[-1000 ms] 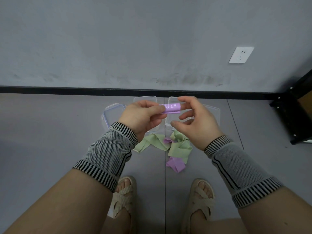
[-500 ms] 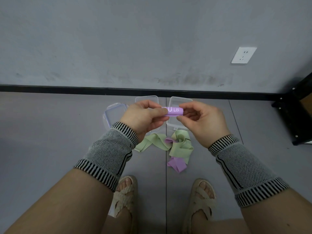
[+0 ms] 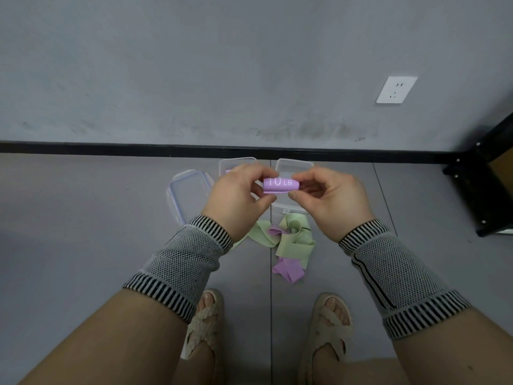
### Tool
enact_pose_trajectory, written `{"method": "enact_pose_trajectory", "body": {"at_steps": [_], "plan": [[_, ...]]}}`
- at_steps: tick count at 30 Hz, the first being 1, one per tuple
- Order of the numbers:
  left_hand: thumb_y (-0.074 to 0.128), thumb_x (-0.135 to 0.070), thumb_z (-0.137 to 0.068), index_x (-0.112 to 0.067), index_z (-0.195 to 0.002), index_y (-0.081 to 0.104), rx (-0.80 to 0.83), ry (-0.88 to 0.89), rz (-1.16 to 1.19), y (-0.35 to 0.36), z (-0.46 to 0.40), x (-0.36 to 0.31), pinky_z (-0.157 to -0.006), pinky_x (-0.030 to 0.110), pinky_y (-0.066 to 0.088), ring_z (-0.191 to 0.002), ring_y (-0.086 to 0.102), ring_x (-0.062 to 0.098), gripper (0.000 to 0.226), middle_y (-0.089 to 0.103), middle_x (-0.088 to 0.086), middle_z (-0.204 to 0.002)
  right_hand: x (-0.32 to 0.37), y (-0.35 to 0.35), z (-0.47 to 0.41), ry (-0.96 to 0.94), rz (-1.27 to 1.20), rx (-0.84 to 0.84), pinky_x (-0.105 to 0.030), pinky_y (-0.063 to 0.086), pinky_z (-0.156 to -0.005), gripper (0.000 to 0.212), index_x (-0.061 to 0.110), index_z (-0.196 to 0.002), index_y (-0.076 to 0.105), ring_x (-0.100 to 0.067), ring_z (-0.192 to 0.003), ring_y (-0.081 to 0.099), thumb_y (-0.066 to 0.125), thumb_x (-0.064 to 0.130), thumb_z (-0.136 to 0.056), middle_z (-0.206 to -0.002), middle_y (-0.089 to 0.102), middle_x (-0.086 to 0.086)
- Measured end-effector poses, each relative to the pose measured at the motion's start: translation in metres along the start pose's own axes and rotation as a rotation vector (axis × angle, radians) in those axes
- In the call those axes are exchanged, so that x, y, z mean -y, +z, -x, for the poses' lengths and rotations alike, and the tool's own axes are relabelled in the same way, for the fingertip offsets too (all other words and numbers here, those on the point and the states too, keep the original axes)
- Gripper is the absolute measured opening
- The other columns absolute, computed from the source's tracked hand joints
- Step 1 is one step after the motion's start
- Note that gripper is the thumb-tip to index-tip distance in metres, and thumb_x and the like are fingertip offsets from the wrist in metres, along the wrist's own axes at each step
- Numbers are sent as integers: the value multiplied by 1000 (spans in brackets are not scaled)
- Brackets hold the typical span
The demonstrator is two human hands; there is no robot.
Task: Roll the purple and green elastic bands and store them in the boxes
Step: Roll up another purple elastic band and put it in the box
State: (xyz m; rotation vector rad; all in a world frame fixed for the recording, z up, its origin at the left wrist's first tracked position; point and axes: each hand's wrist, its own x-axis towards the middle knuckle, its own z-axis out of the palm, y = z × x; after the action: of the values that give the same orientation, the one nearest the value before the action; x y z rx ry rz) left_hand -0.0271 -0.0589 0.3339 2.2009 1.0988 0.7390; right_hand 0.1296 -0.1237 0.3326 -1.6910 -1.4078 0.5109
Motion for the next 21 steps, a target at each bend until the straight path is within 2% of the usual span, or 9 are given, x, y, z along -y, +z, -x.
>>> {"method": "enact_pose_trajectory", "body": {"at_steps": [4, 8, 10, 12, 15, 18, 21], "plan": [[75, -16, -76, -20, -102, 71, -54, 1, -16, -5, 2, 4, -70, 2, 44, -68, 58, -10, 26, 64, -15, -84, 0, 0, 1, -13, -3, 7, -15, 53, -73, 17, 23, -90, 72, -1, -73, 64, 75, 13, -78, -77, 68, 14], [77, -17, -74, -19, -103, 71, -5, -32, 71, -9, 4, 9, -75, 6, 49, -78, 64, -5, 29, 67, -14, -89, 0, 1, 1, -13, 6, 46, -19, 54, -74, 17, 22, -92, 73, -3, -73, 65, 74, 12, -78, -78, 70, 10], [77, -16, -74, -16, -103, 72, 15, -47, 111, -10, 5, 9, -72, 3, 46, -74, 62, -13, 29, 65, -17, -84, -1, 2, 1, -13, -2, 54, -20, 55, -75, 17, 22, -91, 73, -4, -73, 66, 74, 11, -78, -79, 70, 9], [76, -13, -74, -20, -99, 71, 29, -59, 162, -12, 5, 8, -68, 1, 44, -70, 59, -17, 27, 63, -22, -79, -1, 3, 2, -8, -17, 56, -19, 55, -74, 17, 22, -90, 73, -3, -73, 66, 75, 10, -78, -78, 70, 10], [74, -10, -76, -28, -98, 65, 47, -59, 219, -16, 5, 7, -68, 2, 44, -70, 60, -16, 30, 63, -20, -78, -1, 4, 3, 3, -29, 59, -17, 55, -73, 18, 23, -88, 72, -2, -73, 66, 76, 10, -76, -78, 70, 10], [70, -11, -81, -22, -105, 68, 71, -18, 130, -16, 6, 13, -71, 0, 41, -73, 56, -19, 27, 62, -18, -82, -1, 5, 3, 28, -26, 73, -21, 56, -74, 21, 27, -84, 70, -4, -71, 66, 76, 9, -75, -78, 70, 8], [71, -13, -81, -17, -103, 71, 31, 1, 65, -15, 7, 17, -70, 0, 38, -73, 54, -19, 23, 60, -16, -80, 0, 8, 3, 28, -11, 77, -26, 57, -75, 20, 25, -87, 72, -10, -73, 68, 77, 10, -75, -80, 71, 4]]}}
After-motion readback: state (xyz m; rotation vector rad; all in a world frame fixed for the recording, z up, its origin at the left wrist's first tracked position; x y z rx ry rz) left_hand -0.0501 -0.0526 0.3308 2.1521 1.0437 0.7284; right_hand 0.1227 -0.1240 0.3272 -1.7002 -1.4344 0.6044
